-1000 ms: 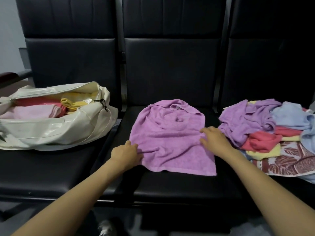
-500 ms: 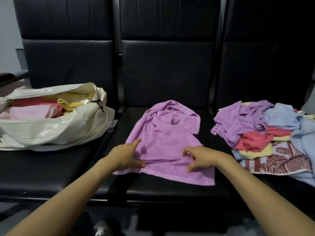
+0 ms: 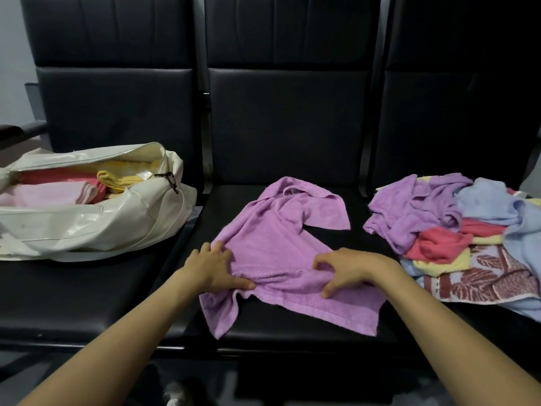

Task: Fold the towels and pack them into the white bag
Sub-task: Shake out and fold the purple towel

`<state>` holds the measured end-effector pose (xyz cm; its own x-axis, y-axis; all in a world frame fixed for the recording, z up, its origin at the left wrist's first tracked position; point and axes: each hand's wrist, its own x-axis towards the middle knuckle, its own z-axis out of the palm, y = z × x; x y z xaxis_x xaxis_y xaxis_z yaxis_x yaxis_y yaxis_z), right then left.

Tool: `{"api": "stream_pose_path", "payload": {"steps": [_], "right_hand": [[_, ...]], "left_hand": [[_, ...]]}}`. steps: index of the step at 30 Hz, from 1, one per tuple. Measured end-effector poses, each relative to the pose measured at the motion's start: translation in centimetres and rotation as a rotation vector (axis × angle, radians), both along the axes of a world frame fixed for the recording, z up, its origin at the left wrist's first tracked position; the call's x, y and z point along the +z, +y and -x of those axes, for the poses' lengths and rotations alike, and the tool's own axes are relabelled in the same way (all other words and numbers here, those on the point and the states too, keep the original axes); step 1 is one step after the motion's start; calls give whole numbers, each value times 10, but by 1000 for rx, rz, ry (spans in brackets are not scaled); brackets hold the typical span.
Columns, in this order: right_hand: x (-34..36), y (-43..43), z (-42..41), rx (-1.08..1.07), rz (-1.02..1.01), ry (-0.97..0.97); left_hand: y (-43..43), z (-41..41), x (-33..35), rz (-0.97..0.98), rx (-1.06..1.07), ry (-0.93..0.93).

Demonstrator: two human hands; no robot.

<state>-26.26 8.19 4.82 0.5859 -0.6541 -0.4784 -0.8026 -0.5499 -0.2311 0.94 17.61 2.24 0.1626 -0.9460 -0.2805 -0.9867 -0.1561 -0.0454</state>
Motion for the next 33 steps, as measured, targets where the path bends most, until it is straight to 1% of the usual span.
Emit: {"api": "stream_pose_path", "payload": {"steps": [1,3,5,7,8,9,11,12,13,15,16,18,19,20,21,22,24,25,27,28,30,31,32,33], "right_hand": [[1,0,-1,26,51,20],[-2,0,-3,166,171,73],[-7,0,-4,251,171,7],[-6,1,-3,176,66,-127],[-5,1,-1,128,34,-155],[-3,0,0,87,12,-131],[3,1,2,0,-52,-13],[6,4,3,-40,-82,33],[9,6,3,-96,-96,27],[12,7,1,-218,-57,-108],[12,6,-1,-263,29,-153],[8,-4,1,-290,230,-125],[5,-9,3,-291,308,-95],[3,-12,6,-307,348,-63],[1,-15,9,-324,353,-20],[1,-14,12,-341,319,38],[1,-12,14,-352,216,133],[0,-11,14,-347,181,154],[2,-9,15,-350,132,176],[3,-8,17,-355,99,183],[-1,-11,20,-355,62,171],[-5,-15,21,-363,91,112],[-9,-20,22,-401,162,-18],[-14,-24,22,-484,233,-195]], "left_hand": [[0,0,0,21,-10,6],[-2,-1,-2,61,-103,68],[-3,0,-1,68,-169,201],[-5,0,2,33,-138,311],[-7,-1,1,35,-128,310],[-9,-1,1,48,-127,274],[-10,0,1,25,-116,207],[-9,1,2,-13,-101,203],[-7,3,3,-44,-85,225],[-5,7,7,-12,-70,294],[-5,7,7,54,-57,328],[-9,3,6,231,40,373],[-12,0,2,320,123,353],[-15,-3,-2,390,212,287],[-17,-5,-5,386,294,201],[-18,-7,-8,330,369,150],[-22,-16,-13,176,485,174],[-23,-19,-13,122,502,203],[-25,-23,-15,97,499,326],[-24,-23,-15,119,512,454],[-22,-21,-13,245,549,785],[-22,-21,-11,341,557,902],[-21,-22,-9,435,570,981],[-22,-24,-8,524,583,1046]]}}
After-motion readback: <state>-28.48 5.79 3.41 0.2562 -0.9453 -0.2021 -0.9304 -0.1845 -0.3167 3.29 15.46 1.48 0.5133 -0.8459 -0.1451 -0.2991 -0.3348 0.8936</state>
